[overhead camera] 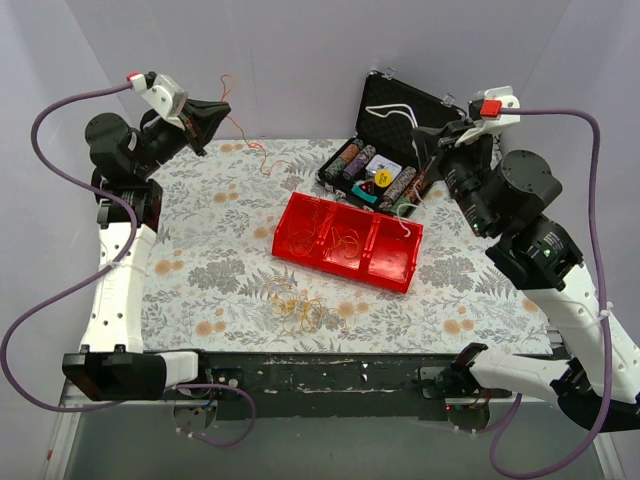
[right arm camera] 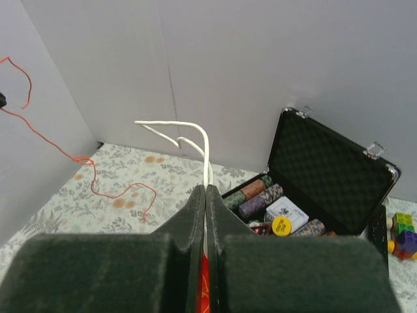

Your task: Untangle the cables

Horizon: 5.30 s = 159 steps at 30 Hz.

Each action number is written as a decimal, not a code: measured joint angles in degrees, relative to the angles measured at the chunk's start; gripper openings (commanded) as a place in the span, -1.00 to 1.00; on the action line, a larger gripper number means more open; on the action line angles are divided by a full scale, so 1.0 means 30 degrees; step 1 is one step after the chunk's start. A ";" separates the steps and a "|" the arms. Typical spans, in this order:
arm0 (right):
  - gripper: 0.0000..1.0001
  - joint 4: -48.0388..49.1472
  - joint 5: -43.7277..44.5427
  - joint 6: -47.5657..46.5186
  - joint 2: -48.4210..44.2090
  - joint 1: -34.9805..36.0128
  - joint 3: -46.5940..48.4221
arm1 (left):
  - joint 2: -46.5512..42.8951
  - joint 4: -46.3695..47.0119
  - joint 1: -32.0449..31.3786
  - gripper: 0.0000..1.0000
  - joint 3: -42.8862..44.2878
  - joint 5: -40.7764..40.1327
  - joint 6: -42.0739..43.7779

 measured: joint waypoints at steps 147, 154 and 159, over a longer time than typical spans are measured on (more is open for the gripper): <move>-0.97 -0.1494 0.0444 0.7359 0.6921 -0.2681 -1.1970 | 0.2120 -0.7992 -0.9989 0.96 -0.3308 -0.9646 0.5938; -0.72 -0.1515 0.0408 0.7570 0.8211 -0.2929 -1.1905 | 0.1610 -0.9471 -0.9989 0.97 -0.3308 -0.8480 0.5588; -0.06 -0.1581 0.0262 0.7723 0.8058 -0.2936 -1.1897 | 0.0554 -1.1045 -0.9989 0.97 -0.4160 -0.6987 0.5923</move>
